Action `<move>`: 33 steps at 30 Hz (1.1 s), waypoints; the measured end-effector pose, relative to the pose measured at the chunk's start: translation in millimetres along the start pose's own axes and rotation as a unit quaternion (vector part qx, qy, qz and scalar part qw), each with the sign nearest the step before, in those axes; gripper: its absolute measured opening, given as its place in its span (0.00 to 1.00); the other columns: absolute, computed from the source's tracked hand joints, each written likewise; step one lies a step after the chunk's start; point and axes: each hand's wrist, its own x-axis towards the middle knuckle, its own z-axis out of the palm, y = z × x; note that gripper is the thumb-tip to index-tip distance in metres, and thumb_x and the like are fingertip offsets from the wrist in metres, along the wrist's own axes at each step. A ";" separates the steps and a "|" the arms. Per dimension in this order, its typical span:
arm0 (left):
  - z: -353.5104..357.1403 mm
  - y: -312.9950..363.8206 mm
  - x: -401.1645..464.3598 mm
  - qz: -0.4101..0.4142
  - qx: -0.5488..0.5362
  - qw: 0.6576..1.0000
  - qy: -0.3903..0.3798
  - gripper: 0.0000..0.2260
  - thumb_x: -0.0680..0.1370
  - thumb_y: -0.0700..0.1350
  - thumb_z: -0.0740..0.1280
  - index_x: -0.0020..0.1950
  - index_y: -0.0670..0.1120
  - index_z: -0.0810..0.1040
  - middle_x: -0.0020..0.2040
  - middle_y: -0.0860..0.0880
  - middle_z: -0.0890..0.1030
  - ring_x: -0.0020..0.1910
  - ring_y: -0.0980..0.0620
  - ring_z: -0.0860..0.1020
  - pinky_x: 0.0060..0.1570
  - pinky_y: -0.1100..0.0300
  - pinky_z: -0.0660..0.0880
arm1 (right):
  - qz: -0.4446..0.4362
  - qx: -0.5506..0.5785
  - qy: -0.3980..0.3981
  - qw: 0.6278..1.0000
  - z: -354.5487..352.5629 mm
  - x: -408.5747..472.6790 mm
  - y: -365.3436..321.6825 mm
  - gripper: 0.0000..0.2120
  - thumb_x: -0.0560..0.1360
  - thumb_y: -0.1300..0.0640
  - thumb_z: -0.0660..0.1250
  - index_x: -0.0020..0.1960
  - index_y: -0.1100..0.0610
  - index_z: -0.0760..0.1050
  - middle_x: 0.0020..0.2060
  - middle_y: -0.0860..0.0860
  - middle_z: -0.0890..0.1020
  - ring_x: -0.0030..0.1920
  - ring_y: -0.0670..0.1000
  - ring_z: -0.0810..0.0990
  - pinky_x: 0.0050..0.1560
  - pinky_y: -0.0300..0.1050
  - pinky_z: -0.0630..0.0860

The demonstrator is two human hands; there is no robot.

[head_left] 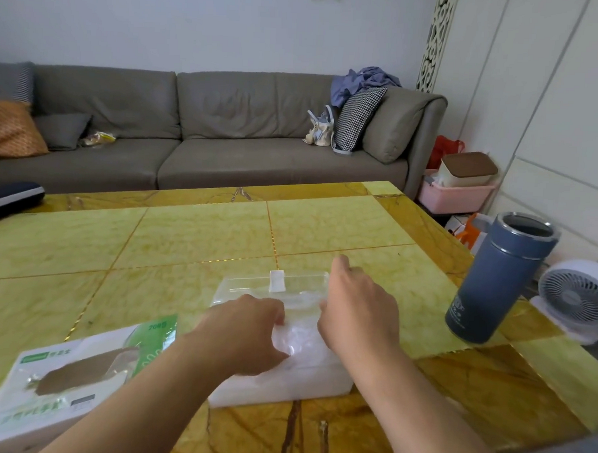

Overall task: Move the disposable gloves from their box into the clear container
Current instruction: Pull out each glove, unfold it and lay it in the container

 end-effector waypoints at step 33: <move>2.4 12.0 3.3 -0.140 0.004 0.984 -0.110 0.36 0.79 0.53 0.71 0.78 0.36 0.60 0.50 0.48 0.81 0.48 0.49 0.80 0.41 0.60 0.72 | -0.030 -0.059 -0.339 0.939 -8.5 0.0 -26.7 0.09 0.74 0.64 0.70 0.38 0.58 0.71 0.48 0.56 0.73 0.32 0.52 0.72 0.32 0.43 0.69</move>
